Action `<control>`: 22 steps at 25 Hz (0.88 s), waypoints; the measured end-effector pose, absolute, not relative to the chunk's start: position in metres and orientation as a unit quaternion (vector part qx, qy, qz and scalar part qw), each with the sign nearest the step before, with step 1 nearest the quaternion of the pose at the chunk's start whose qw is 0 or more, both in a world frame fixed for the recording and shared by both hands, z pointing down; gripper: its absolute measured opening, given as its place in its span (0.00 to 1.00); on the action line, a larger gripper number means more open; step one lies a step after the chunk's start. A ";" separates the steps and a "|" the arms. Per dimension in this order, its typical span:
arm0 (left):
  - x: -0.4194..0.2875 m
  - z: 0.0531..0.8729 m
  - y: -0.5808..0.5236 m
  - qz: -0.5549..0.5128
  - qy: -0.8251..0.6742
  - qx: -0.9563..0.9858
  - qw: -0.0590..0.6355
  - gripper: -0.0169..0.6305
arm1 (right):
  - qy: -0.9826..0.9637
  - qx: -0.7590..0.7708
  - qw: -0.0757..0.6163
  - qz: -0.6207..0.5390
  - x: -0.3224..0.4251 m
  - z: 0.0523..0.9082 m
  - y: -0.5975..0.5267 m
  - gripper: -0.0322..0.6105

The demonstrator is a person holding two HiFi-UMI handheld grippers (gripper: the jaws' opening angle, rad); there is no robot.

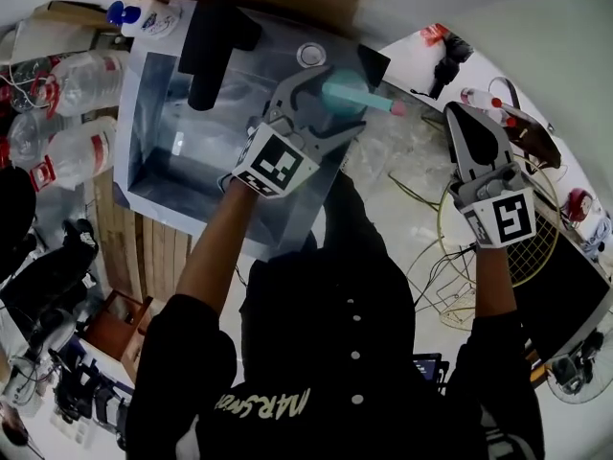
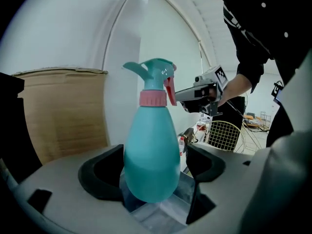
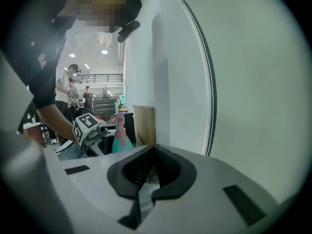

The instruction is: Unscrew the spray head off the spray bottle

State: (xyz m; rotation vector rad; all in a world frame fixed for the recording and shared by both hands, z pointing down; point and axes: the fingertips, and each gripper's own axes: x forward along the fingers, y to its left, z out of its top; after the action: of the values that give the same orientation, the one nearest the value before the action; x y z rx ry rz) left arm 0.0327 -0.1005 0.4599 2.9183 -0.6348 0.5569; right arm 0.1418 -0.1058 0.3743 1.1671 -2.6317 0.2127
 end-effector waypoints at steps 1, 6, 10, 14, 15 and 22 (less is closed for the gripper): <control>0.033 0.464 -0.102 0.186 -0.209 0.958 0.054 0.63 | -0.906 0.398 0.127 0.072 0.140 0.374 -0.107 0.07; 0.034 0.471 -0.104 0.189 -0.207 0.958 0.054 0.63 | -0.918 0.376 0.109 0.066 0.125 0.361 -0.116 0.07; 0.033 0.471 -0.105 0.190 -0.207 0.958 0.051 0.63 | -0.948 0.298 0.077 0.076 0.100 0.336 -0.117 0.09; 0.034 0.472 -0.105 0.193 -0.206 0.958 0.055 0.63 | -0.971 0.222 0.051 0.074 0.073 0.313 -0.114 0.32; 0.033 0.472 -0.105 0.193 -0.206 0.958 0.056 0.62 | -0.974 0.210 0.046 0.075 0.067 0.310 -0.113 0.36; 0.027 0.472 -0.109 0.199 -0.212 0.955 0.059 0.62 | -0.980 0.169 -0.029 0.100 0.050 0.296 -0.113 0.41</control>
State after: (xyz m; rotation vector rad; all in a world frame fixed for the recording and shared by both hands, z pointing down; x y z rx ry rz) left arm 0.0274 -0.1090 0.4722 2.8917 -0.6416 0.6026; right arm 0.0499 -0.1130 0.2958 0.5407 -3.1381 0.3215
